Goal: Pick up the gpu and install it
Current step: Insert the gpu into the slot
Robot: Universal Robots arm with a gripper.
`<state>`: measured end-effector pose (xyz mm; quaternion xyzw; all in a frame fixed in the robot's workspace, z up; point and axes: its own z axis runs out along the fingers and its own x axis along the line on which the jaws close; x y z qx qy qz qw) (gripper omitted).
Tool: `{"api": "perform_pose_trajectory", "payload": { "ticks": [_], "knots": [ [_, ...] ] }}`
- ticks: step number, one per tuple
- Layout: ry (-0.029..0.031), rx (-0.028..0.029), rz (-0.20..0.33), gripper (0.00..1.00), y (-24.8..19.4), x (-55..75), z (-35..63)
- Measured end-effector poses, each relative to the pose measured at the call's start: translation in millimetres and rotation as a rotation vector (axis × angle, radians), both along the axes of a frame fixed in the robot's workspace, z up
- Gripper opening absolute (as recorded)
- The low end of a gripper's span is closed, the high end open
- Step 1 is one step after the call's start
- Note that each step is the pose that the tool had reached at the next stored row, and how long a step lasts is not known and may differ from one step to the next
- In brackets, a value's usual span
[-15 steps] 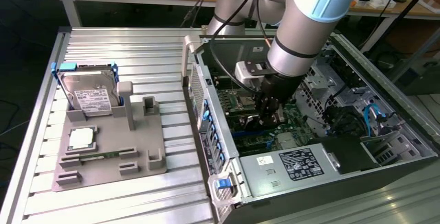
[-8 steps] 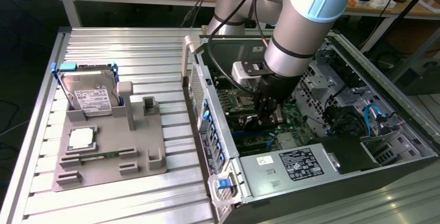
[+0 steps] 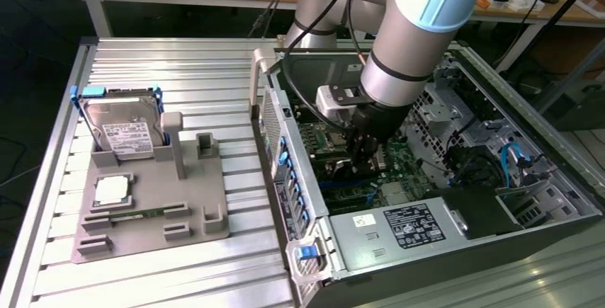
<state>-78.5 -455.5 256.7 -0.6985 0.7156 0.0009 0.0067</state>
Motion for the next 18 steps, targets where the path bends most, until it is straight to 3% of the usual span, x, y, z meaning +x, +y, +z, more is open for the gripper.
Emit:
{"api": "perform_pose_trajectory", "payload": {
  "ticks": [18],
  "knots": [
    [0.0004,-0.0009,0.0,0.27,-0.1,-0.8,-1.4]
  ]
}}
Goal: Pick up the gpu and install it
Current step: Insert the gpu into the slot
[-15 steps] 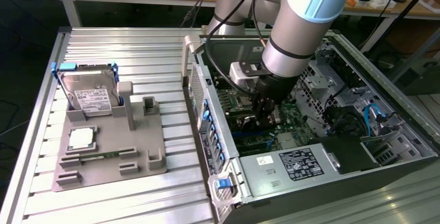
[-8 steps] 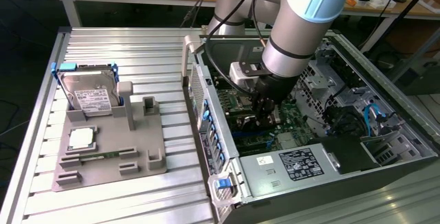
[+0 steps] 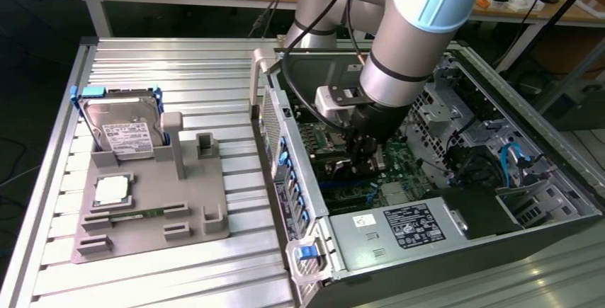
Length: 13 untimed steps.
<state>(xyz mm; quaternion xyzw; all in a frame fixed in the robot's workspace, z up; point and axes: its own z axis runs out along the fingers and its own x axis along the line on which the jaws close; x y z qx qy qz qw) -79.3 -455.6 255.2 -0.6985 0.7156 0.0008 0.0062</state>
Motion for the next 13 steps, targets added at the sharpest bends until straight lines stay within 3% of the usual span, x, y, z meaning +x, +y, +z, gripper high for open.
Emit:
{"api": "perform_pose_trajectory", "payload": {
  "ticks": [13],
  "knots": [
    [-0.0001,0.0,0.0,0.27,0.0,-0.7,-2.7]
  ]
}}
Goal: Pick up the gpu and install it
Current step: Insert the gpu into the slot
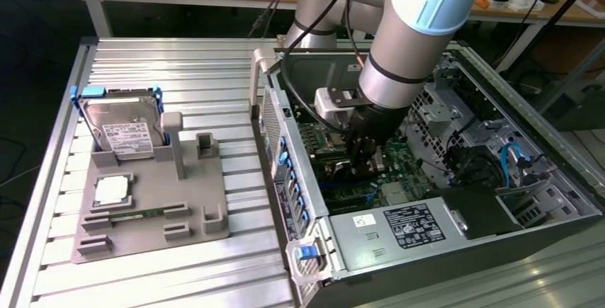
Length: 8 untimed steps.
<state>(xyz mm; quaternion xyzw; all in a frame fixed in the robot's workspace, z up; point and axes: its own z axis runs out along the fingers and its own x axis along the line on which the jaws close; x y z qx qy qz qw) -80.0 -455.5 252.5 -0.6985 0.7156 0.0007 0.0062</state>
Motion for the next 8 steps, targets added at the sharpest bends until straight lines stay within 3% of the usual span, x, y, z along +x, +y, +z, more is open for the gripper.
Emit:
{"api": "perform_pose_trajectory", "payload": {
  "ticks": [8],
  "knots": [
    [0.0,0.0,0.0,0.27,0.0,-1.9,0.0]
  ]
}}
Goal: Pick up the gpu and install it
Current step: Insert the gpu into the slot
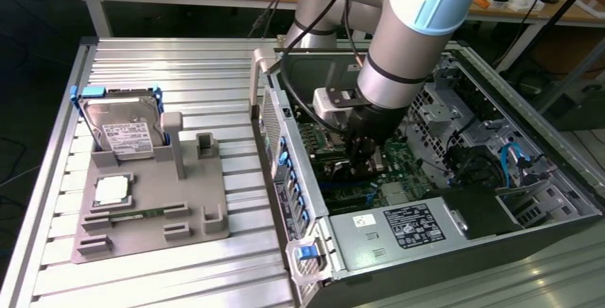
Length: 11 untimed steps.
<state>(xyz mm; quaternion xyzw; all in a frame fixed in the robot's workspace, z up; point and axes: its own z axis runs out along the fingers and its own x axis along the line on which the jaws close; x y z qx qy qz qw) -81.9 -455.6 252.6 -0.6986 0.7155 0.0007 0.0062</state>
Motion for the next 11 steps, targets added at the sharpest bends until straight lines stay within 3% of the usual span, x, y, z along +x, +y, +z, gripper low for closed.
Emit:
{"api": "perform_pose_trajectory", "payload": {
  "ticks": [11],
  "knots": [
    [0.0,0.0004,0.0,0.27,-0.9,-0.9,-0.2]
  ]
}}
